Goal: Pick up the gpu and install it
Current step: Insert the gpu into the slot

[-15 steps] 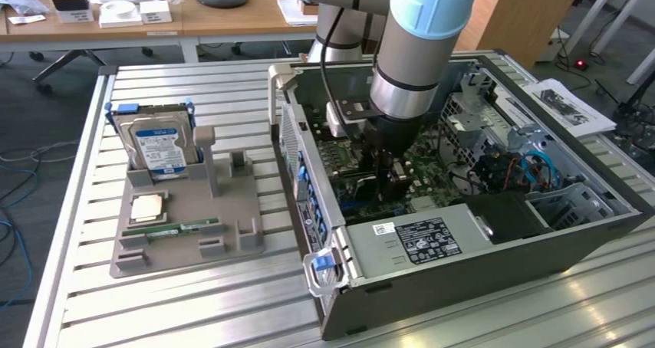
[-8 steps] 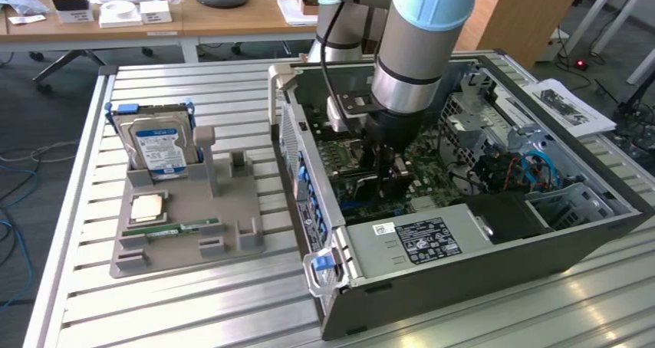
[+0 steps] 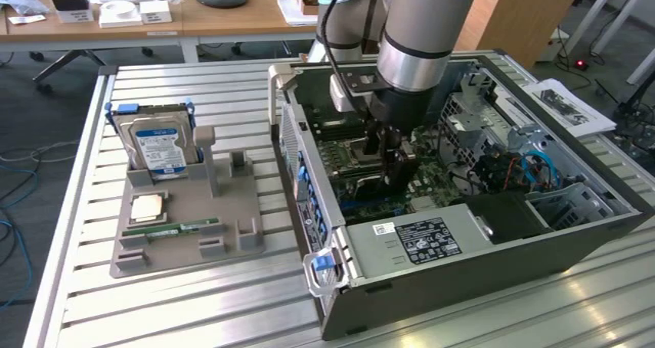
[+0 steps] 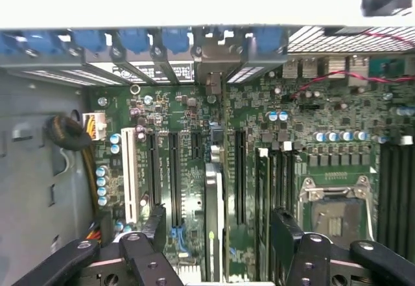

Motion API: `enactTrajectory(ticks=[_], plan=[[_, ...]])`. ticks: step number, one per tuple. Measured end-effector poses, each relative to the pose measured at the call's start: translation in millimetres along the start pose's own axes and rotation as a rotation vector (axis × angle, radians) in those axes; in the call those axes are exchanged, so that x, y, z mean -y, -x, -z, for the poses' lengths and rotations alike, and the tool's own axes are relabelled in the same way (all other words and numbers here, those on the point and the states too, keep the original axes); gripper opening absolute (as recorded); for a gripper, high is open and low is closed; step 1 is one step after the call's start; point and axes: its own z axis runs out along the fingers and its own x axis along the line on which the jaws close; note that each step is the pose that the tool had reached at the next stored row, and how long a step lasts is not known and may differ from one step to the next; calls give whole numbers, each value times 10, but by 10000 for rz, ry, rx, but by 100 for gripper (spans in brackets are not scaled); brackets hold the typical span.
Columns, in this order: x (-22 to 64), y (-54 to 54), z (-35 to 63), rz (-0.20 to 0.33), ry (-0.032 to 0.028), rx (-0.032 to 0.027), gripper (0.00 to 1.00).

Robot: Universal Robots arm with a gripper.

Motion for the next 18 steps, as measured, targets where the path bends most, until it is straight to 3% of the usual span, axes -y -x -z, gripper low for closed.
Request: enactTrajectory(ticks=[4,11,18], plan=[[3,6,164,0,-5,-1,75],[7,14,362,0,-8,-1,75],[8,18,461,0,-10,2,75]])
